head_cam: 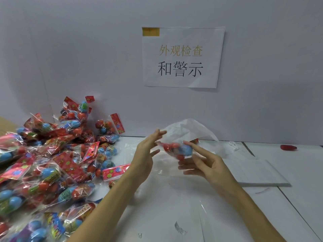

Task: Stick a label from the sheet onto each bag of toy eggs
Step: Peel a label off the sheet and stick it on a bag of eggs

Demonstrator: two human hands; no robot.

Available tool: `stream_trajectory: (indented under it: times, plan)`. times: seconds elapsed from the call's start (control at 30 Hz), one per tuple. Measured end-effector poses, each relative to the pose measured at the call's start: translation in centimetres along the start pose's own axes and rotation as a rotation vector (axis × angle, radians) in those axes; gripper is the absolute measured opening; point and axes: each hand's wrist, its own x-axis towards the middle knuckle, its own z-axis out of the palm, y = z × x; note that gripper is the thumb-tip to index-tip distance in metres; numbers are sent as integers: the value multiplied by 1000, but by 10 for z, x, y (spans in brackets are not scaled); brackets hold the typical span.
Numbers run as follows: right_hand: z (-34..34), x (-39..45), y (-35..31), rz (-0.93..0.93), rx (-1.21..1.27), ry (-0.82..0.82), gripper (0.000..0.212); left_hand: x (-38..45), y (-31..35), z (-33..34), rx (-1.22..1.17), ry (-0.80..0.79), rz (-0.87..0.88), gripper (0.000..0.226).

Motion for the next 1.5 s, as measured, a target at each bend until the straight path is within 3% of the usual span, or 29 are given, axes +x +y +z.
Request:
stream_trajectory:
  times: [0.07, 0.17, 0.27, 0.33, 0.4, 0.47, 0.63, 0.77, 0.93, 1.03, 1.1, 1.23, 1.5]
  plan:
    - [-3, 0, -1, 16, -67, -60, 44, 1, -1, -5, 43, 17, -16, 52]
    - [-3, -1, -1, 54, -173, -79, 54, 2, -3, -9, 218, -173, -126, 59]
    - [-5, 2, -2, 60, -111, -52, 53, 0, -4, -9, 217, -281, -86, 46]
    - [-4, 4, -5, 60, 91, -27, 39, -2, -5, -5, 201, -193, 14, 37]
    - [0, 6, -6, 97, 198, 35, 56, -2, -11, 3, 197, -107, 80, 25]
    - [5, 7, -4, 94, 120, 151, 69, -4, -17, 11, 242, -72, 99, 24]
    - [9, 4, 5, 95, 9, 331, 30, -8, -20, 16, 381, -92, 124, 24]
    - [13, 3, 7, 126, -55, 258, 25, -9, -24, 17, 536, 33, 185, 24]
    - [18, 3, -2, 114, 26, 294, 27, -4, -14, 10, 310, 115, 54, 27]
    - [25, 5, 0, 134, 32, 293, 29, -5, -21, 12, 456, 208, 196, 23]
    - [28, 4, 1, 211, 110, 202, 33, -6, -25, 12, 531, 256, 287, 23]
    - [26, 2, 3, 262, 35, 59, 33, -4, -23, 7, 462, 248, 277, 26]
    - [20, 2, -3, 240, 46, 44, 22, 5, -24, 1, 457, 269, 222, 41]
